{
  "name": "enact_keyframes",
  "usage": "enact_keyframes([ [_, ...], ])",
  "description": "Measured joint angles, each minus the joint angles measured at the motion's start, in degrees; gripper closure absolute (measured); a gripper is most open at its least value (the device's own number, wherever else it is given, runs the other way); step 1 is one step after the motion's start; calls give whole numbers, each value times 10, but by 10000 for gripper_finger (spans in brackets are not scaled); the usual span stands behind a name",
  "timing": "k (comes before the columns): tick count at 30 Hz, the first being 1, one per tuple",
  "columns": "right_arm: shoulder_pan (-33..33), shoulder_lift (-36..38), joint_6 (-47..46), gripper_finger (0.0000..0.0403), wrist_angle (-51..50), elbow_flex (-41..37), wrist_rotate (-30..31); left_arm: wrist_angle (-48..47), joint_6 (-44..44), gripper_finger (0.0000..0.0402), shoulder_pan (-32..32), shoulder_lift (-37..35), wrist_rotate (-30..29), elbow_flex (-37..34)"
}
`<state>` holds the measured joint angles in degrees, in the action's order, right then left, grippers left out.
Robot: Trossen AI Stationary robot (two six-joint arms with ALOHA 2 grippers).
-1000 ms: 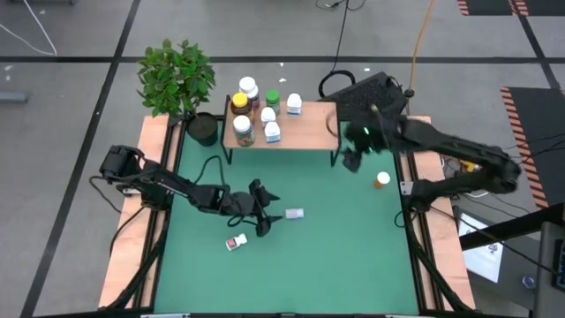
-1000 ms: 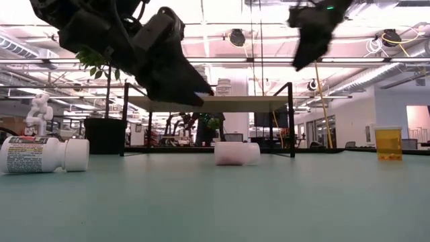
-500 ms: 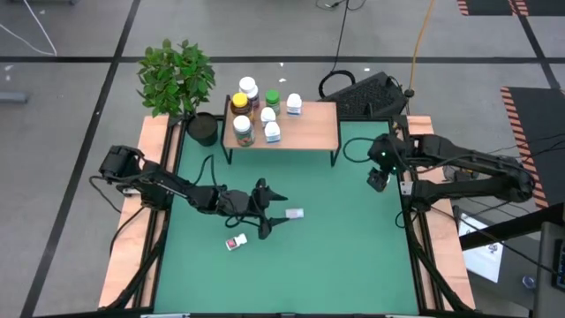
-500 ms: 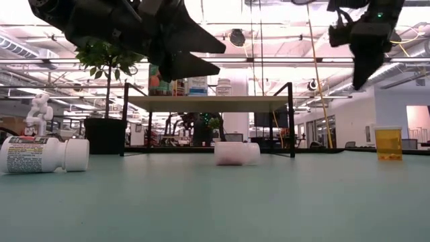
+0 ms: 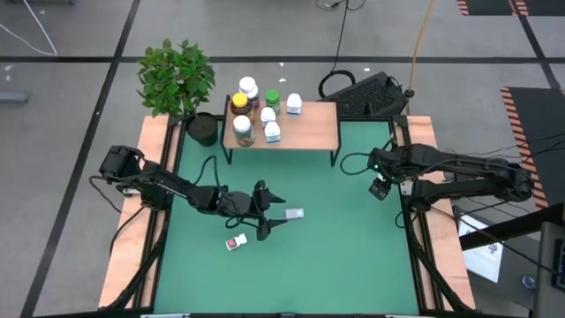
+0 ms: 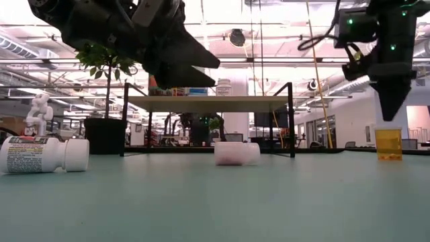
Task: Pick and place medicine bottles onto shelf by color
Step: Put the orange pill bottle on the shelf
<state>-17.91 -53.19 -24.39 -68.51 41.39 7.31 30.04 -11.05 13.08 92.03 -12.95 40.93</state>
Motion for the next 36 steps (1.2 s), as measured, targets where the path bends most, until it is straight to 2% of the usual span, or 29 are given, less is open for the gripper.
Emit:
enact_keyframes([
  [16,-20,-27,-36,170,23,-4,14,7,9,78,4,0,0,0],
  [26,-58,-82,-3,170,26,-3,20,10,22,78,4,0,0,0],
  [36,-62,-110,26,178,41,-2,-9,10,19,78,4,0,0,0],
])
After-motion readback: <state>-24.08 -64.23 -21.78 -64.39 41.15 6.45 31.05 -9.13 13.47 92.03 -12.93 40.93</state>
